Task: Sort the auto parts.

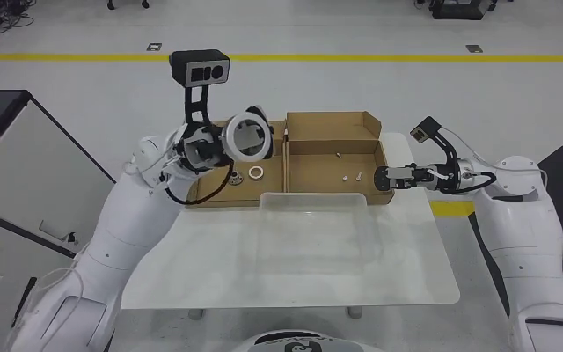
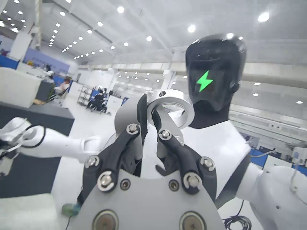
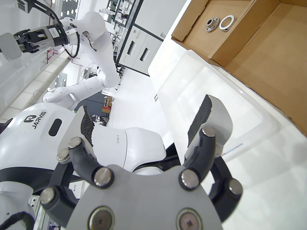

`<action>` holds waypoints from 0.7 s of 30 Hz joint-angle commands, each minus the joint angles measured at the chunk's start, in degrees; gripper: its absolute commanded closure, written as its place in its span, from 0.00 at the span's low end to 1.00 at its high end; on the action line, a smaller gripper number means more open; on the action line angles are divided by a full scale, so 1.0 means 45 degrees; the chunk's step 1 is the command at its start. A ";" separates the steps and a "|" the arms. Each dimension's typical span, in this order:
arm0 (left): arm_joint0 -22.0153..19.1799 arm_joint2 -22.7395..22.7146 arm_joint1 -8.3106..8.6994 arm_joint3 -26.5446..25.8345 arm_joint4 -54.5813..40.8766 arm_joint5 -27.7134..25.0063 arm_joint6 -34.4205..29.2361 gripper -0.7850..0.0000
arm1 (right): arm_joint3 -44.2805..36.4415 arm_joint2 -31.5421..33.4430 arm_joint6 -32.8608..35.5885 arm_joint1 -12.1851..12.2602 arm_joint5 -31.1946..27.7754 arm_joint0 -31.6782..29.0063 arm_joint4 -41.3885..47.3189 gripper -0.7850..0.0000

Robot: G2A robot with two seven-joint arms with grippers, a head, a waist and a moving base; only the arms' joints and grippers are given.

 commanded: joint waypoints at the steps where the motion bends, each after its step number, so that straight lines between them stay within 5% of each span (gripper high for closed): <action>1: 0.0078 -0.0008 -0.0036 -0.0046 0.0165 -0.0057 0.0059 1.00 | -0.0001 0.0000 0.0000 0.0000 0.0000 -0.0001 0.0009 0.00; 15: 0.0553 -0.0068 -0.0685 -0.0971 -0.4487 0.0234 -0.0234 1.00 | -0.0001 0.0000 0.0000 0.0000 0.0000 -0.0001 0.0009 0.00; 21: 0.0570 -0.0573 -0.0883 -0.0616 -0.3032 0.0628 -0.0628 1.00 | -0.0001 0.0000 0.0000 0.0000 0.0000 -0.0001 0.0009 0.00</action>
